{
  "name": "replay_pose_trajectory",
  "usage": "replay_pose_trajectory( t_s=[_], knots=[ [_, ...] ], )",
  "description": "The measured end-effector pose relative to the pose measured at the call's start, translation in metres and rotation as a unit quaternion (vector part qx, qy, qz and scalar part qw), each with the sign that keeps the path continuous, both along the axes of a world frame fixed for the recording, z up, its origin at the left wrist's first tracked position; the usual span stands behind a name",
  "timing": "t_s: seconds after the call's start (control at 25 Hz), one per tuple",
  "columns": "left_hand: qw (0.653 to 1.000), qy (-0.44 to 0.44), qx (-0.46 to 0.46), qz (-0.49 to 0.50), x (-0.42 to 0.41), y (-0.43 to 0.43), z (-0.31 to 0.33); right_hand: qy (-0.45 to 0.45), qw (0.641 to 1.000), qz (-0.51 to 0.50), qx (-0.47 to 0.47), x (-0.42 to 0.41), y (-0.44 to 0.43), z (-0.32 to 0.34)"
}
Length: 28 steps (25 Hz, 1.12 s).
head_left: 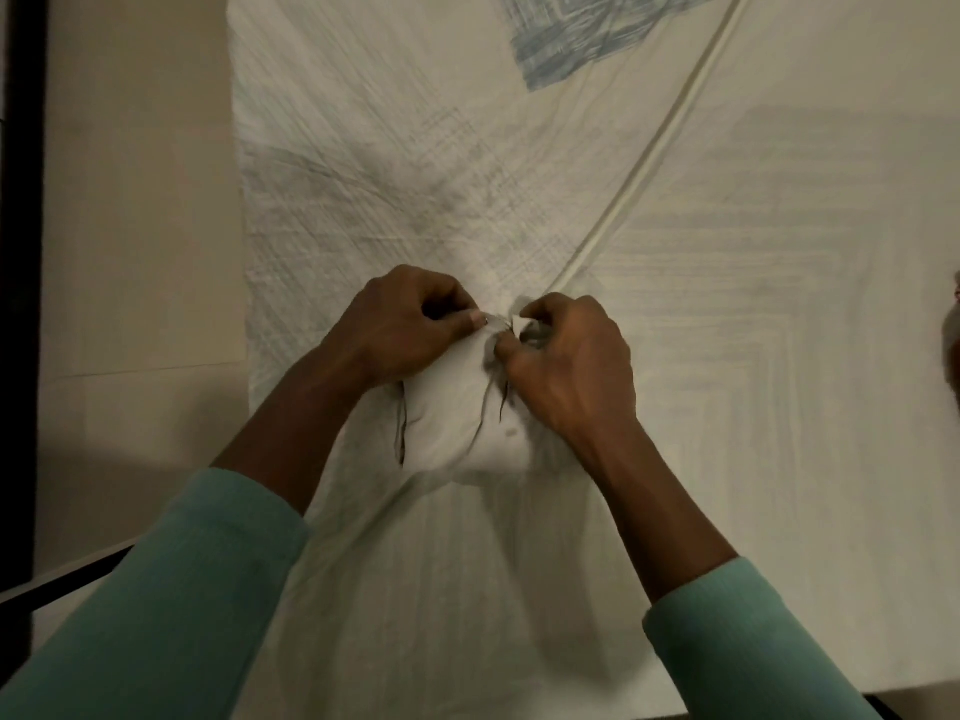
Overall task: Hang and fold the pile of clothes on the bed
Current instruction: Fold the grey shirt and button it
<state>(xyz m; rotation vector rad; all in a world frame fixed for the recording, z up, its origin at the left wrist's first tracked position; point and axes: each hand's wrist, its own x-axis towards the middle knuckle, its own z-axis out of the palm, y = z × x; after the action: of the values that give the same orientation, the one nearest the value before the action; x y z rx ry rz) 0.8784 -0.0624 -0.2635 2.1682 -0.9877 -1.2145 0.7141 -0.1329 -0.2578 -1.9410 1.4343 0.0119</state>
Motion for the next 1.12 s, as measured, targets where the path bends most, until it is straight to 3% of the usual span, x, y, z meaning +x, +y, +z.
replay_pose_trajectory(
  t_s=[0.16,0.36,0.64,0.72,0.8,0.92,1.0,1.12],
  knots=[
    [0.988,0.141,-0.026,0.056,-0.012,0.02,0.017,-0.067,0.994,-0.082,-0.038,-0.017,0.047,0.026],
    [0.988,0.148,0.023,0.044,-0.036,0.027,0.022,-0.112,0.972,-0.204,0.016,-0.034,0.078,0.031],
    [0.989,0.139,0.016,0.042,-0.041,0.032,0.02,-0.038,0.991,-0.131,0.01,-0.038,0.065,0.026],
    [0.991,0.127,0.01,0.05,-0.04,0.031,0.017,-0.109,0.965,-0.228,0.064,-0.038,0.058,0.023],
    [0.991,0.118,0.017,0.056,-0.04,0.027,0.014,-0.2,0.908,-0.337,0.148,-0.036,0.053,0.022],
    [0.99,0.113,0.033,0.072,-0.038,0.021,0.011,-0.276,0.854,-0.382,0.222,-0.034,0.048,0.023],
    [0.99,0.112,0.041,0.08,-0.037,0.017,0.011,-0.302,0.847,-0.378,0.222,-0.031,0.049,0.022],
    [0.988,0.115,0.055,0.091,-0.036,0.011,0.012,-0.278,0.883,-0.35,0.143,-0.025,0.055,0.015]
  ],
)
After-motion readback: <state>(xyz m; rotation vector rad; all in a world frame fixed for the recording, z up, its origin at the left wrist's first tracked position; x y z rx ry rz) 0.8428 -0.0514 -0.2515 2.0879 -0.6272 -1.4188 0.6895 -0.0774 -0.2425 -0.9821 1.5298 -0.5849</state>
